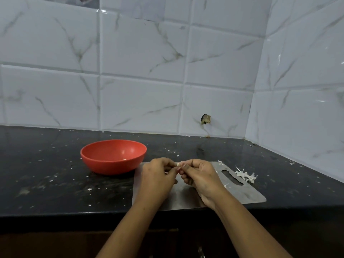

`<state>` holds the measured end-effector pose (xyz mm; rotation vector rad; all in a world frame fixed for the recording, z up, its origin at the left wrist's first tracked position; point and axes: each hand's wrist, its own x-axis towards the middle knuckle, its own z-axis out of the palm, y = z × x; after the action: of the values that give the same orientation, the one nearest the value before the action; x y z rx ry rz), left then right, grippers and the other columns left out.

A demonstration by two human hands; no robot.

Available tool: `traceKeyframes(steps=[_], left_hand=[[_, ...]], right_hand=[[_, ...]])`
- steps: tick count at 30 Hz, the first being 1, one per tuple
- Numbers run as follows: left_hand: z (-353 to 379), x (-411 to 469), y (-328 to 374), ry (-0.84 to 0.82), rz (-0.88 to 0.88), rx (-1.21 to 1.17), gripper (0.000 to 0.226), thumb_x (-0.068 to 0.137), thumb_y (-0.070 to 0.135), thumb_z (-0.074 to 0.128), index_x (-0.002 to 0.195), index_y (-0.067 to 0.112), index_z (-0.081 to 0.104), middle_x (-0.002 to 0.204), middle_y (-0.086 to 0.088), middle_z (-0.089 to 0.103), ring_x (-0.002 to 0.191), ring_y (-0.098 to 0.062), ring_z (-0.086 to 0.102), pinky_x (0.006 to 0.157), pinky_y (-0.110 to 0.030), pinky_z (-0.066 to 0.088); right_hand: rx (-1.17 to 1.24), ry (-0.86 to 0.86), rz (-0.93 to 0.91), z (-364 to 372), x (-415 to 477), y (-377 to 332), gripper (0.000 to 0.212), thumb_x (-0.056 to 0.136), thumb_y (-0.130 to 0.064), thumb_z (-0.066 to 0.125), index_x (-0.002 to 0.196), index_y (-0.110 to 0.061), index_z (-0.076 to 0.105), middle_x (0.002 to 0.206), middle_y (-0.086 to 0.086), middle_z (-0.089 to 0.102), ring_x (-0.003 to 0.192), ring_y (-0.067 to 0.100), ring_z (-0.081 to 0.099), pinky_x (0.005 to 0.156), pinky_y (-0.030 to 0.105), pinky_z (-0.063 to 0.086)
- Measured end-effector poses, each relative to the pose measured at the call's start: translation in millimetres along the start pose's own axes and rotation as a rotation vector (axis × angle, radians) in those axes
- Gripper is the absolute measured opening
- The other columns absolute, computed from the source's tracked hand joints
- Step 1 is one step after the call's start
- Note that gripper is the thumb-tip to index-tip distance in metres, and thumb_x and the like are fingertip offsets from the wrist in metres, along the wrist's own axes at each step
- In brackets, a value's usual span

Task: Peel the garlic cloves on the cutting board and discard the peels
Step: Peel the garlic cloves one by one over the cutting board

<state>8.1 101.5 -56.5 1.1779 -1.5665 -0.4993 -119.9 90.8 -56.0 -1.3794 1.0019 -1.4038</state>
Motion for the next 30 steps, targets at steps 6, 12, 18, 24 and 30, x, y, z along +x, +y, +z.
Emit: traceKeyframes(steps=[6, 12, 18, 24, 30], left_hand=[[0, 2, -4, 0.039, -0.084, -0.123, 0.009, 0.082, 0.009, 0.073, 0.078, 0.013, 0.066, 0.070, -0.003, 0.071, 0.055, -0.012, 0.068, 0.050, -0.021, 0.054], [-2, 1, -6, 0.038, -0.090, -0.194, 0.007, 0.083, 0.010, 0.073, 0.083, 0.010, 0.065, 0.071, -0.003, 0.072, 0.056, -0.013, 0.069, 0.051, -0.021, 0.054], [-1, 2, -8, 0.021, -0.077, -0.152, 0.011, 0.087, 0.002, 0.066, 0.086, 0.013, 0.067, 0.074, -0.003, 0.072, 0.058, -0.010, 0.069, 0.055, -0.023, 0.057], [-1, 2, -9, 0.053, -0.045, -0.085, 0.016, 0.084, 0.007, 0.069, 0.083, 0.023, 0.069, 0.074, 0.003, 0.072, 0.067, -0.010, 0.069, 0.061, -0.034, 0.060], [-3, 0, -10, 0.109, -0.064, 0.023, 0.018, 0.080, 0.018, 0.073, 0.074, 0.034, 0.066, 0.075, 0.011, 0.068, 0.072, -0.003, 0.066, 0.071, -0.036, 0.058]], right_hand=[[-0.056, -0.033, -0.019, 3, 0, 0, 0.021, 0.096, -0.009, 0.055, 0.079, -0.006, 0.067, 0.060, -0.005, 0.064, 0.056, 0.005, 0.050, 0.054, 0.015, 0.044], [-0.193, -0.059, -0.044, 3, 0, 2, 0.022, 0.097, -0.014, 0.056, 0.082, -0.015, 0.073, 0.070, -0.011, 0.067, 0.061, 0.000, 0.050, 0.058, 0.016, 0.043], [-0.144, -0.042, -0.038, 4, 1, 5, 0.014, 0.094, -0.007, 0.058, 0.094, -0.008, 0.072, 0.067, -0.002, 0.068, 0.058, 0.004, 0.055, 0.056, 0.015, 0.044], [-0.141, -0.024, -0.012, 5, 1, 5, 0.009, 0.094, -0.008, 0.060, 0.092, -0.003, 0.066, 0.076, 0.006, 0.073, 0.068, 0.013, 0.069, 0.063, 0.023, 0.054], [-0.266, -0.064, -0.017, 8, 0, 0, 0.007, 0.093, -0.014, 0.063, 0.092, -0.007, 0.065, 0.086, 0.012, 0.072, 0.063, 0.016, 0.069, 0.063, 0.026, 0.057]])
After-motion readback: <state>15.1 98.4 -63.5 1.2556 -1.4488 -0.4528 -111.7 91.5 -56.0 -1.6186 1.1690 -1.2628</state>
